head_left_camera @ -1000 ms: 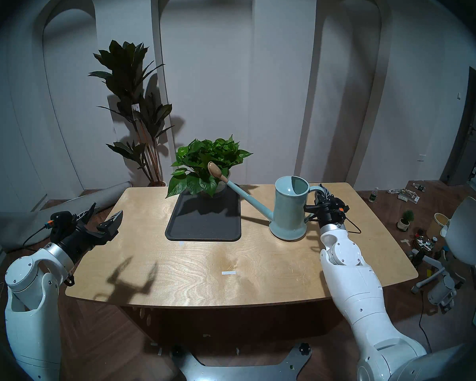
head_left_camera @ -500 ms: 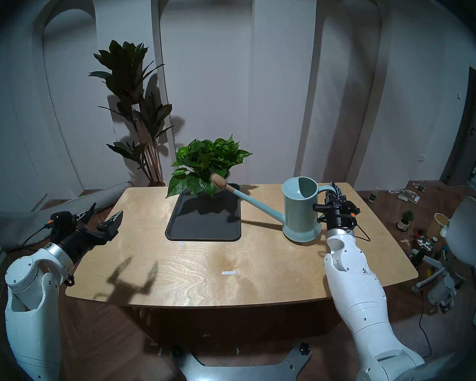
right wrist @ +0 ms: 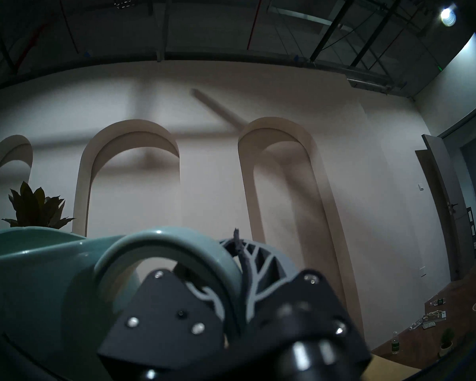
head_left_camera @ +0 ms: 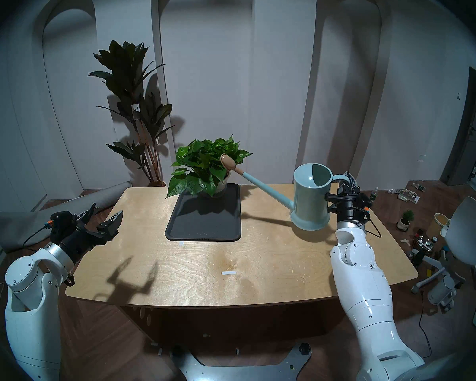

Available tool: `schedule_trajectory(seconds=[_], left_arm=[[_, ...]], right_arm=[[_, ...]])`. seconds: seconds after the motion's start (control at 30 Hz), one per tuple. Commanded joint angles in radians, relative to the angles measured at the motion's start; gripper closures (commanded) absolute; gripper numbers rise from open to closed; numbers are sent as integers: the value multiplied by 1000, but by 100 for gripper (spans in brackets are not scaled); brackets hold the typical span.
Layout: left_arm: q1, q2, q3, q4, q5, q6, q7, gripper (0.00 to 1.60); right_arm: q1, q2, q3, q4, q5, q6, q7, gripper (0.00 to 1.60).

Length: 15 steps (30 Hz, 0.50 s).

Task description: Pick up the watering can and pour water into the potted plant, then put the can down

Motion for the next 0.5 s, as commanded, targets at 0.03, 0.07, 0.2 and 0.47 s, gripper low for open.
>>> schedule_trajectory(seconds=[0.03, 0.07, 0.2, 0.47], left_arm=[[-3, 4, 0, -13, 0, -3, -2, 0], [-3, 4, 0, -13, 0, -3, -2, 0], [-4, 4, 0, -13, 0, -3, -2, 0], [-4, 4, 0, -11, -1, -3, -2, 0]], right_arm=[[106, 43, 17, -106, 8, 23, 1, 160], [123, 48, 21, -106, 9, 39, -1, 160], [137, 94, 31, -133, 11, 104, -7, 160], [185, 148, 21, -141, 4, 220, -7, 160]])
